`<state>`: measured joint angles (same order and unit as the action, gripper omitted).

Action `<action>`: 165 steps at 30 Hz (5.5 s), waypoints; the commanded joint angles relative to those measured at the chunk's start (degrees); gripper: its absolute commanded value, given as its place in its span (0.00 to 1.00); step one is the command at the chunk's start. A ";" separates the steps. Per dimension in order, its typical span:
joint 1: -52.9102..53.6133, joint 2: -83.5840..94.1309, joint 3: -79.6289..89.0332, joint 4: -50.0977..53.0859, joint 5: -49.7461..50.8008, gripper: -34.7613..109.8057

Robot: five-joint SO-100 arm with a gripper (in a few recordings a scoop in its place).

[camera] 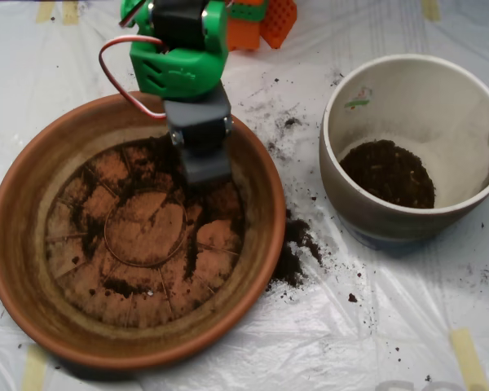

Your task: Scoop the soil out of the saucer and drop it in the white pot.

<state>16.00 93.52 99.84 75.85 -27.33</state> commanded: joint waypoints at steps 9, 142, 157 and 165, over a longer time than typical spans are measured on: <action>-11.43 0.44 -32.52 17.93 16.70 0.24; -6.59 7.38 -39.11 21.18 26.46 0.24; -33.49 5.27 -47.29 22.24 25.22 0.24; -37.97 6.06 -38.06 20.57 23.03 0.53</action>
<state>-20.21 96.68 59.41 97.56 -2.72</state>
